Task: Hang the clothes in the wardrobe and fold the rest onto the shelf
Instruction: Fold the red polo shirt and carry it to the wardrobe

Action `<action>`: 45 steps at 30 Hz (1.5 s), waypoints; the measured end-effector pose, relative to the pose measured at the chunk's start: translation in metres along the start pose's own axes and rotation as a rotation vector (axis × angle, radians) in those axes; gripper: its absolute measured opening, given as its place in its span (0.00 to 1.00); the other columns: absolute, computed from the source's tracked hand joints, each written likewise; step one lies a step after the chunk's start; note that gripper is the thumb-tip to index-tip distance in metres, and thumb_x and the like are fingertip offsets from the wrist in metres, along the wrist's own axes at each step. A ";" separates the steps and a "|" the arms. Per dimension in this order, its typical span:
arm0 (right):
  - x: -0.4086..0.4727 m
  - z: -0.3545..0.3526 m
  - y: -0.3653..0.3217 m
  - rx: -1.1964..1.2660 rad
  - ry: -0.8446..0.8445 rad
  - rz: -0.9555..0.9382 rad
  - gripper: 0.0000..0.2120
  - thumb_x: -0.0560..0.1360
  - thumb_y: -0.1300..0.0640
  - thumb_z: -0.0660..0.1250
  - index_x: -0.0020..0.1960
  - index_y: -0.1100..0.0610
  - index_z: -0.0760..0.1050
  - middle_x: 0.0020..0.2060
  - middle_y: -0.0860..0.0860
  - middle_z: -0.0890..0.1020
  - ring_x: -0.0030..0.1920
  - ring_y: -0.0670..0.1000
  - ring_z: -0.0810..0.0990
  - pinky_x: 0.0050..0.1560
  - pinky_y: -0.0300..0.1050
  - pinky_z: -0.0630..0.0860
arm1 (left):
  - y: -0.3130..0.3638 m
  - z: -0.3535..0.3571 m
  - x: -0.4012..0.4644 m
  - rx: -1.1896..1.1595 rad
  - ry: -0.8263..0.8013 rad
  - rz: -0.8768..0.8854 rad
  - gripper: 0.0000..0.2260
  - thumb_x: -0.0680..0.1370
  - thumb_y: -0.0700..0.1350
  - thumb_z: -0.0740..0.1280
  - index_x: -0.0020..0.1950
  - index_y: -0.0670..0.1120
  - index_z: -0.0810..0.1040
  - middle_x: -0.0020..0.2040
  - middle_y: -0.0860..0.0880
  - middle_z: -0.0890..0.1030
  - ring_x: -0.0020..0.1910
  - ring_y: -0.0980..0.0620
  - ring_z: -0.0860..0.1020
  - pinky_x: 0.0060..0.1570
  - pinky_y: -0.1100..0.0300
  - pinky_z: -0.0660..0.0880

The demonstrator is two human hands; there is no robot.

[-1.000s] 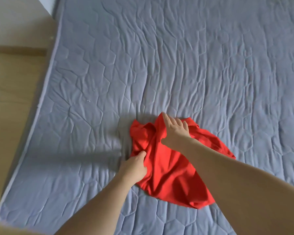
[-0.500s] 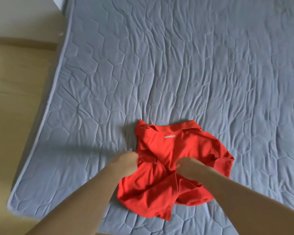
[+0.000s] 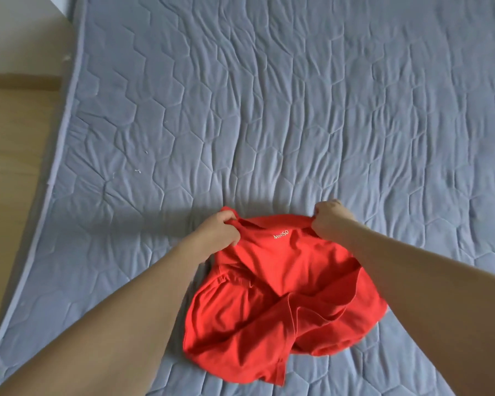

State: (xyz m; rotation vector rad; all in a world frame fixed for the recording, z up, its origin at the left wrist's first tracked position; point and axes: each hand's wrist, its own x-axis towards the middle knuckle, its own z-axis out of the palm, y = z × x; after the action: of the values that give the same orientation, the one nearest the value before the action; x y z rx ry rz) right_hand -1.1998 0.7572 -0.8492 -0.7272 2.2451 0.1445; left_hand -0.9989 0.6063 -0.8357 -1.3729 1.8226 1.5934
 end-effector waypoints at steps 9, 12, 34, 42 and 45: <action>-0.051 -0.106 -0.006 -0.330 -0.189 -0.277 0.04 0.70 0.59 0.61 0.40 0.58 0.74 0.38 0.53 0.77 0.44 0.56 0.77 0.44 0.46 0.77 | 0.040 -0.025 -0.065 0.733 0.093 0.388 0.16 0.69 0.47 0.68 0.28 0.50 0.62 0.54 0.53 0.69 0.52 0.51 0.70 0.47 0.62 0.61; -0.076 -0.132 -0.008 -0.218 -0.080 -0.317 0.06 0.72 0.58 0.62 0.37 0.58 0.74 0.40 0.51 0.71 0.45 0.55 0.76 0.43 0.46 0.74 | 0.049 -0.024 -0.094 0.697 -0.065 0.373 0.14 0.65 0.42 0.66 0.28 0.44 0.60 0.37 0.51 0.71 0.35 0.50 0.67 0.34 0.57 0.63; -0.227 -0.360 -0.160 0.555 0.520 -0.472 0.22 0.66 0.73 0.55 0.42 0.55 0.83 0.36 0.52 0.81 0.43 0.51 0.78 0.45 0.42 0.76 | 0.231 -0.191 -0.332 0.132 0.039 0.179 0.04 0.72 0.40 0.64 0.38 0.46 0.73 0.36 0.44 0.74 0.32 0.49 0.70 0.34 0.58 0.64; -0.368 -0.428 -0.244 0.791 0.065 -0.834 0.19 0.69 0.78 0.50 0.33 0.61 0.73 0.26 0.50 0.78 0.29 0.47 0.78 0.33 0.37 0.80 | 0.270 -0.205 -0.496 -0.201 -0.379 0.144 0.11 0.69 0.36 0.66 0.50 0.38 0.77 0.33 0.43 0.82 0.26 0.50 0.80 0.26 0.60 0.78; -0.389 -0.444 -0.228 0.616 -0.048 -0.884 0.20 0.69 0.78 0.50 0.34 0.60 0.74 0.31 0.51 0.79 0.32 0.48 0.78 0.35 0.37 0.79 | 0.299 -0.173 -0.513 -0.193 -0.479 0.166 0.14 0.75 0.33 0.61 0.33 0.40 0.80 0.29 0.43 0.81 0.25 0.51 0.80 0.26 0.59 0.79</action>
State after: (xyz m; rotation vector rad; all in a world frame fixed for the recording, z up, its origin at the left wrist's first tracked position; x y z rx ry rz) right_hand -1.1430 0.6055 -0.2372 -1.2390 1.5861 -0.8947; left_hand -0.9529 0.6373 -0.2196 -0.8203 1.5519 2.0161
